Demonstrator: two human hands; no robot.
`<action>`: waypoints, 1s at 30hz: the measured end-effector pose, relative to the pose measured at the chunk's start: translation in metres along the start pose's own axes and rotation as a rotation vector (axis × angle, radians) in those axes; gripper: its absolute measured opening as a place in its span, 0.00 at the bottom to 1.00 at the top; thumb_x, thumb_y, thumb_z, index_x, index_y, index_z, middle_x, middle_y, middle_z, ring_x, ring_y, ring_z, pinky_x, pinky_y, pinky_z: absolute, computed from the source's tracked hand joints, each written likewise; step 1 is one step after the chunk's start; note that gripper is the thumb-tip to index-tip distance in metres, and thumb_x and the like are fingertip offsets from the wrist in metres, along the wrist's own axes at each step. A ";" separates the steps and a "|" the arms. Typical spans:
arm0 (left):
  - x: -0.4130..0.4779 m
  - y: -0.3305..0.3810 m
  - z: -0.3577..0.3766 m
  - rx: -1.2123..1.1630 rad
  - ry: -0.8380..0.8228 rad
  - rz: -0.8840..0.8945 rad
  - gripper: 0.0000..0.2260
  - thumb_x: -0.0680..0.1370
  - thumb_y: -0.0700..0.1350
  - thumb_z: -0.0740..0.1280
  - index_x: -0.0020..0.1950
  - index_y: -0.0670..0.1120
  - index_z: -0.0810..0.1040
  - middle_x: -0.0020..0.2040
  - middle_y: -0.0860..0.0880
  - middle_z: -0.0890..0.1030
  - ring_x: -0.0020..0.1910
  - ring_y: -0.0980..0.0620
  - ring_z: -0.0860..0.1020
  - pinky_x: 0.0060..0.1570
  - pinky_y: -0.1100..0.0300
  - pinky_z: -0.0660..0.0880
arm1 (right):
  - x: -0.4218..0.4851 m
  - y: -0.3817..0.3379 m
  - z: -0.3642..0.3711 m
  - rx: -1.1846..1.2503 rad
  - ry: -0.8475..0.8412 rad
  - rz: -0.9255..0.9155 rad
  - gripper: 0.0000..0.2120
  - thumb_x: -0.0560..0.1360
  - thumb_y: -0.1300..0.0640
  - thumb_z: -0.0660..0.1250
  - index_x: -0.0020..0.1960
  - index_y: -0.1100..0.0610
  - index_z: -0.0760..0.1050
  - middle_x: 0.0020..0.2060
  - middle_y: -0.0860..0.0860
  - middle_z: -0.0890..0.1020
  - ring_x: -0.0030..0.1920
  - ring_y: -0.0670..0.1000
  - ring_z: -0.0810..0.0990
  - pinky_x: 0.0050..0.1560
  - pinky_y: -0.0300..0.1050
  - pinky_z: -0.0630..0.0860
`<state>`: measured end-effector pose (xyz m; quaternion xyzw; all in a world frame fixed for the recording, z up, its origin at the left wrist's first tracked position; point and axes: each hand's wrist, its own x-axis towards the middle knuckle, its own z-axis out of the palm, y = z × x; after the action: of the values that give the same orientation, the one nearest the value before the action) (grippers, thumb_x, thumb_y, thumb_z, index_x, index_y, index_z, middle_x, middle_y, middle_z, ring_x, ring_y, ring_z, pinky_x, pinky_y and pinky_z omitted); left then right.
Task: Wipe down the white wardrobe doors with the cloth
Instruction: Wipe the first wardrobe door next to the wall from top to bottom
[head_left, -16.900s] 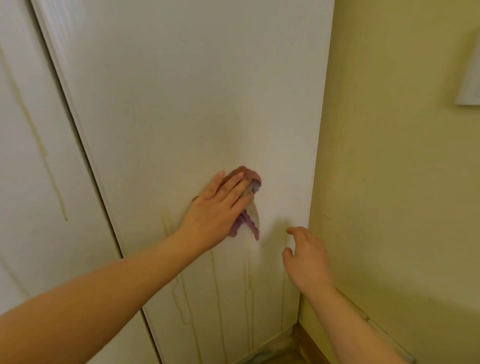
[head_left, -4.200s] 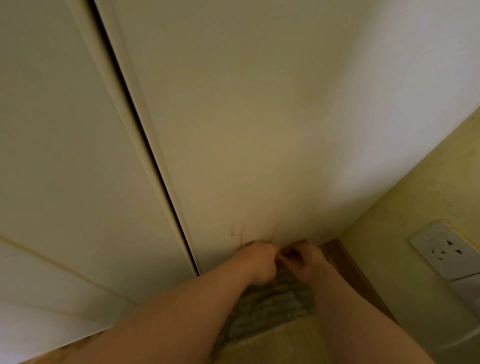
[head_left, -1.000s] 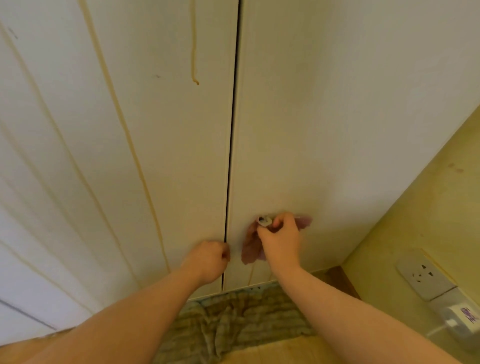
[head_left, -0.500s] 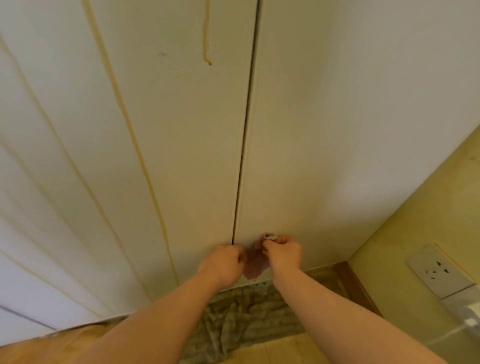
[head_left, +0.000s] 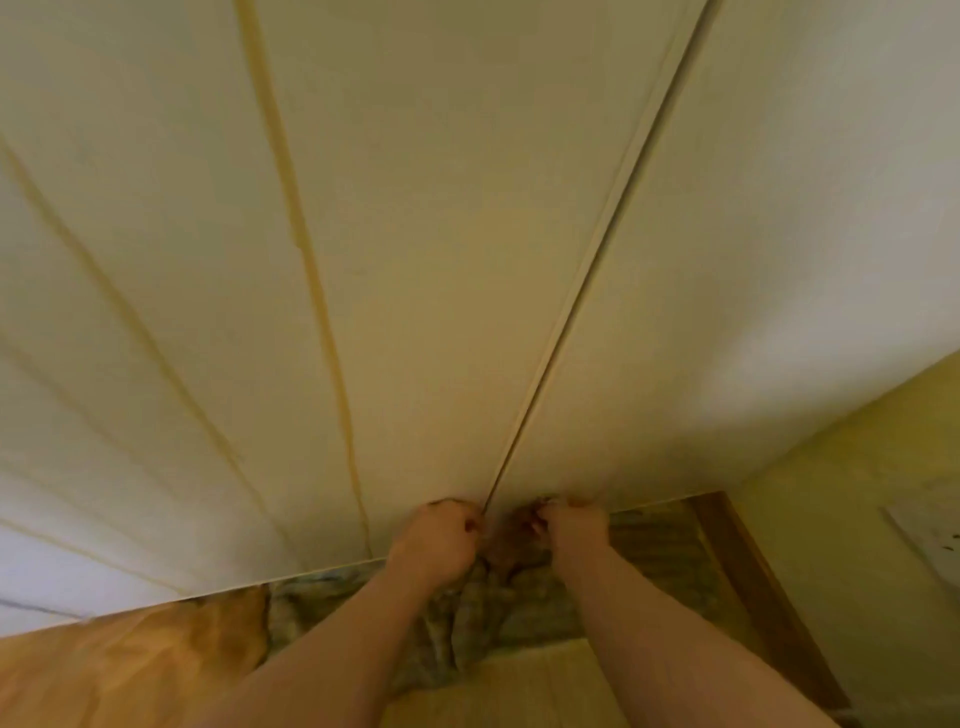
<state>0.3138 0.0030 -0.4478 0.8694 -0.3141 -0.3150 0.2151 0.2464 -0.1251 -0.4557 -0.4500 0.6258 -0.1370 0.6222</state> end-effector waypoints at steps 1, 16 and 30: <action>0.002 0.000 0.000 0.000 -0.010 0.001 0.13 0.79 0.44 0.60 0.60 0.49 0.79 0.64 0.47 0.77 0.63 0.48 0.74 0.59 0.60 0.69 | 0.002 0.003 0.001 0.012 -0.015 0.018 0.14 0.72 0.75 0.62 0.33 0.60 0.66 0.39 0.60 0.76 0.36 0.56 0.74 0.35 0.46 0.73; 0.020 0.012 0.018 -0.012 -0.058 -0.113 0.15 0.80 0.44 0.57 0.63 0.44 0.78 0.66 0.43 0.75 0.65 0.44 0.72 0.61 0.58 0.69 | 0.014 0.009 -0.002 0.554 0.044 0.077 0.15 0.75 0.74 0.54 0.40 0.55 0.66 0.40 0.55 0.72 0.36 0.50 0.71 0.30 0.42 0.75; 0.012 0.013 0.020 0.031 -0.066 -0.089 0.18 0.78 0.40 0.58 0.67 0.47 0.74 0.69 0.44 0.72 0.68 0.45 0.70 0.66 0.58 0.67 | 0.020 0.022 -0.001 0.513 -0.213 0.274 0.16 0.75 0.73 0.50 0.38 0.55 0.66 0.34 0.55 0.70 0.34 0.51 0.68 0.35 0.44 0.66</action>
<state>0.3020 -0.0184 -0.4600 0.8747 -0.2869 -0.3480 0.1771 0.2406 -0.1278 -0.4854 -0.2014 0.5569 -0.1576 0.7902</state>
